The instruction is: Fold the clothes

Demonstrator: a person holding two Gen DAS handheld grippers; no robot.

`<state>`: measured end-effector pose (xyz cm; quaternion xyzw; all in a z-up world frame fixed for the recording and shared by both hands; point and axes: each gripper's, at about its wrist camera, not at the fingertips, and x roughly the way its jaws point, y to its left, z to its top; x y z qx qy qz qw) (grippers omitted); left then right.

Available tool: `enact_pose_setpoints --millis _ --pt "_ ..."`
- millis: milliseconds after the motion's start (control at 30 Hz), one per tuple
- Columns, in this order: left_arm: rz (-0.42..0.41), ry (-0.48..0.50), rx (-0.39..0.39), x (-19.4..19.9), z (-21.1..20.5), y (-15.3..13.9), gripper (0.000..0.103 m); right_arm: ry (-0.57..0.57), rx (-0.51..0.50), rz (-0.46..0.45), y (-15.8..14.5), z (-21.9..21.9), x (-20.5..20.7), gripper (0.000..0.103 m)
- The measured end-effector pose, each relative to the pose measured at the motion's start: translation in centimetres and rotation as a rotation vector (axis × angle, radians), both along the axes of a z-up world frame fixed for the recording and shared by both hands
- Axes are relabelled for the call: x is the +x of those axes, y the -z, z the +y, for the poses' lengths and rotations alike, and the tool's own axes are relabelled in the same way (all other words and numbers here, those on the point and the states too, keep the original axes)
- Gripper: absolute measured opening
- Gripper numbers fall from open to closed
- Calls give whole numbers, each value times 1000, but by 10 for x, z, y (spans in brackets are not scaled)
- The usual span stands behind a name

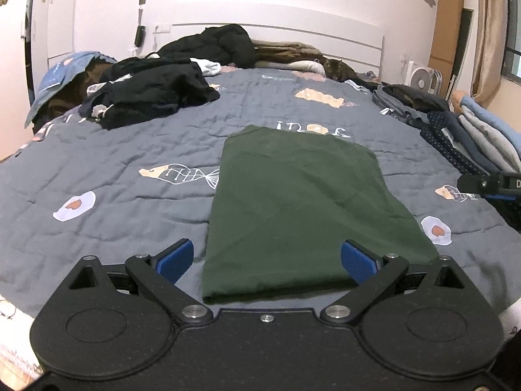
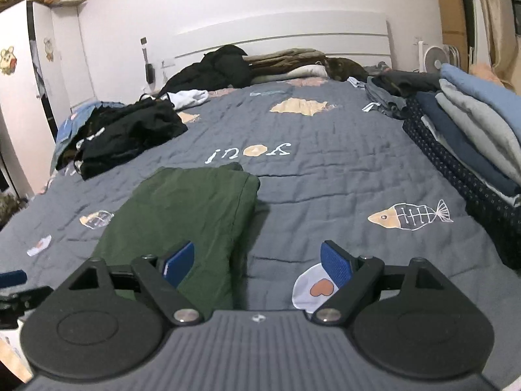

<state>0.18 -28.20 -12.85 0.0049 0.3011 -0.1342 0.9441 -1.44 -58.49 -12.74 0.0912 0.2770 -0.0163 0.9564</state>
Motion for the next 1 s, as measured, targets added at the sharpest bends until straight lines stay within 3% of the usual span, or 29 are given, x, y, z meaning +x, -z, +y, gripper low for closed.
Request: enact_pose_setpoints --millis 367,633,900,1000 --pt "-1 -100 39 -28 -8 -3 97 -5 15 7 -2 -10 -13 84" --pt "-12 -129 42 -40 -17 -33 97 -79 55 50 -8 0 -23 84" --pt "-75 -102 105 -53 -26 -83 98 -46 81 -14 -50 5 -44 84" --pt "-105 -91 125 -60 -28 -102 100 -45 -2 -66 -73 16 -61 84"
